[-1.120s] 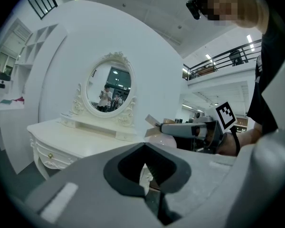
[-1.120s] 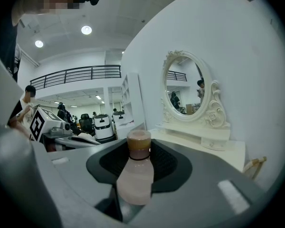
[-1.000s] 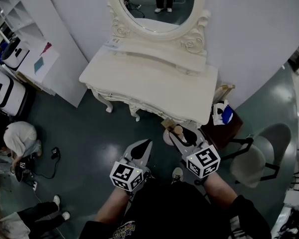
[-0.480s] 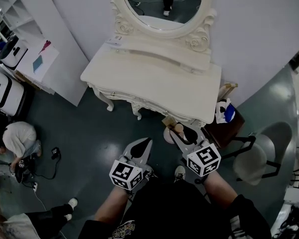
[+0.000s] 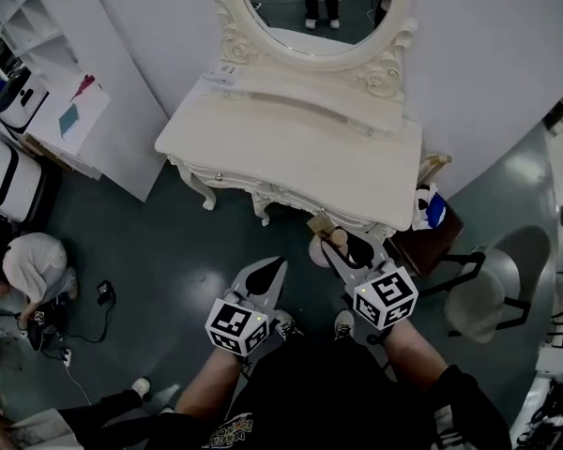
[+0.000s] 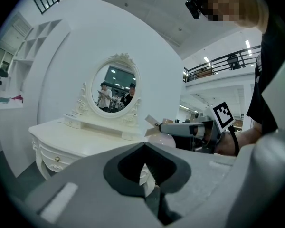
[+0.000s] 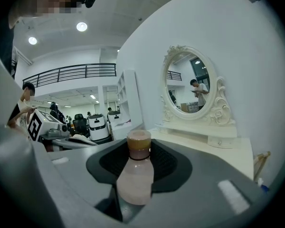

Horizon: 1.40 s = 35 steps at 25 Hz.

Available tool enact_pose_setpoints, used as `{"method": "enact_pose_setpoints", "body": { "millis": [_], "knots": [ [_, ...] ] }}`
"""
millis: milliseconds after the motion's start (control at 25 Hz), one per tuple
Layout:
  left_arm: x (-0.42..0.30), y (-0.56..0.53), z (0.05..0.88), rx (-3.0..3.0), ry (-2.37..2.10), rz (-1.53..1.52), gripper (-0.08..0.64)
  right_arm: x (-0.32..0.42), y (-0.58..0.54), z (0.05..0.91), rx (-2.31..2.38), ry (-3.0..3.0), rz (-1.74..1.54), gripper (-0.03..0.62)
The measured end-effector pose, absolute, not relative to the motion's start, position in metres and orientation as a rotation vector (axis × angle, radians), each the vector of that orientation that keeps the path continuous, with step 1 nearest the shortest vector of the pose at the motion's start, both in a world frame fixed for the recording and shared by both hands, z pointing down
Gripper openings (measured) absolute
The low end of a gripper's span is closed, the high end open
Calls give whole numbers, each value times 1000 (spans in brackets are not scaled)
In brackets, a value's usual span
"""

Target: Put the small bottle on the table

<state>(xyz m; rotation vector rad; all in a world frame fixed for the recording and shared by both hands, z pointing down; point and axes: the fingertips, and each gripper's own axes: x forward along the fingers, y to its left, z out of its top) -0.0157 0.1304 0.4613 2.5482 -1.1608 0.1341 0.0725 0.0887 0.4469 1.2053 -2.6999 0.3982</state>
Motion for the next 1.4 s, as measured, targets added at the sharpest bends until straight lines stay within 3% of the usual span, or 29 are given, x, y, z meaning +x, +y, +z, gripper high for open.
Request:
{"method": "enact_pose_setpoints", "body": {
  "millis": [1400],
  "knots": [
    [-85,79,461,2547,-1191,102,2,2,27,444,1202,-2704,376,167]
  ]
}}
